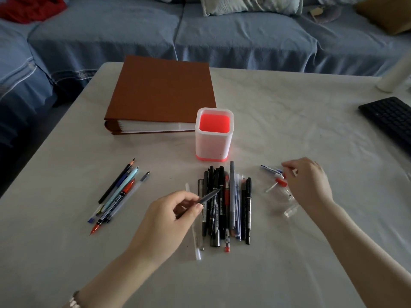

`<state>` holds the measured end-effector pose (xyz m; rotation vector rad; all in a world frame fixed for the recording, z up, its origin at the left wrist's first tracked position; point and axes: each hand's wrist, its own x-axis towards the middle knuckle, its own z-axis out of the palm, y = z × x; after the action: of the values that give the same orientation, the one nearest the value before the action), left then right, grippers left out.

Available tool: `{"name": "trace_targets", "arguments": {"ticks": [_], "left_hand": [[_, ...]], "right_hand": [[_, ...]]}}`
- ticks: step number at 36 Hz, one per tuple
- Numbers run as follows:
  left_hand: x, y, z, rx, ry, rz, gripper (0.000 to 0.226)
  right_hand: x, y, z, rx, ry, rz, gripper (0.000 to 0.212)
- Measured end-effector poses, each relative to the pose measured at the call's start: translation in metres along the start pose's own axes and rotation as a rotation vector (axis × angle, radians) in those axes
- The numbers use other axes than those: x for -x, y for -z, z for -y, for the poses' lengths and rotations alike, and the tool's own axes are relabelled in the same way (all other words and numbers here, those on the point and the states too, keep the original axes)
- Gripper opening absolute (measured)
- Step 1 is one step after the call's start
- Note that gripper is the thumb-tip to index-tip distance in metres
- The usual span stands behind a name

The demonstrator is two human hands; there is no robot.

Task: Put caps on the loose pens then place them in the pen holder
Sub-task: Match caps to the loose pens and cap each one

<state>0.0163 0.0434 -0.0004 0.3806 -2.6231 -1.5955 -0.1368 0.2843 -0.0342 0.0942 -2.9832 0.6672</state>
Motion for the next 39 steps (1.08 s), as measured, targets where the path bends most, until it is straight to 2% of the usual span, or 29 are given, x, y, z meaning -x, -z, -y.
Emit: {"name": "trace_targets", "arguments": {"ticks": [5,12,15,18,22,24,32,39], "left_hand": [[0.002,-0.001,-0.002,-0.004,0.013,0.009,0.012],[0.004,0.004,-0.001,-0.004,0.027,0.001,0.01],[0.005,0.004,0.001,-0.008,0.036,0.009,0.01],[0.007,0.002,0.002,-0.001,0.046,0.012,0.01],[0.007,0.0,0.002,-0.007,0.04,0.033,0.01],[0.007,0.0,0.002,-0.007,0.039,0.031,0.011],[0.008,-0.003,-0.001,-0.015,0.023,0.05,0.014],[0.009,-0.009,-0.003,-0.008,0.034,0.074,0.012]], "right_hand": [[-0.024,-0.01,0.005,0.104,0.0,0.188,0.025],[-0.029,-0.012,0.002,-0.021,-0.057,0.331,0.01],[-0.024,-0.007,-0.002,0.042,-0.023,0.326,0.005],[-0.017,-0.003,-0.01,-0.002,-0.014,0.317,0.012],[-0.006,0.004,-0.014,-0.111,-0.017,0.276,0.006],[0.001,0.009,-0.017,-0.135,0.002,0.275,0.012],[0.025,0.025,-0.035,-0.047,0.049,0.36,0.033],[0.05,0.027,-0.041,0.171,0.223,0.446,0.025]]}}
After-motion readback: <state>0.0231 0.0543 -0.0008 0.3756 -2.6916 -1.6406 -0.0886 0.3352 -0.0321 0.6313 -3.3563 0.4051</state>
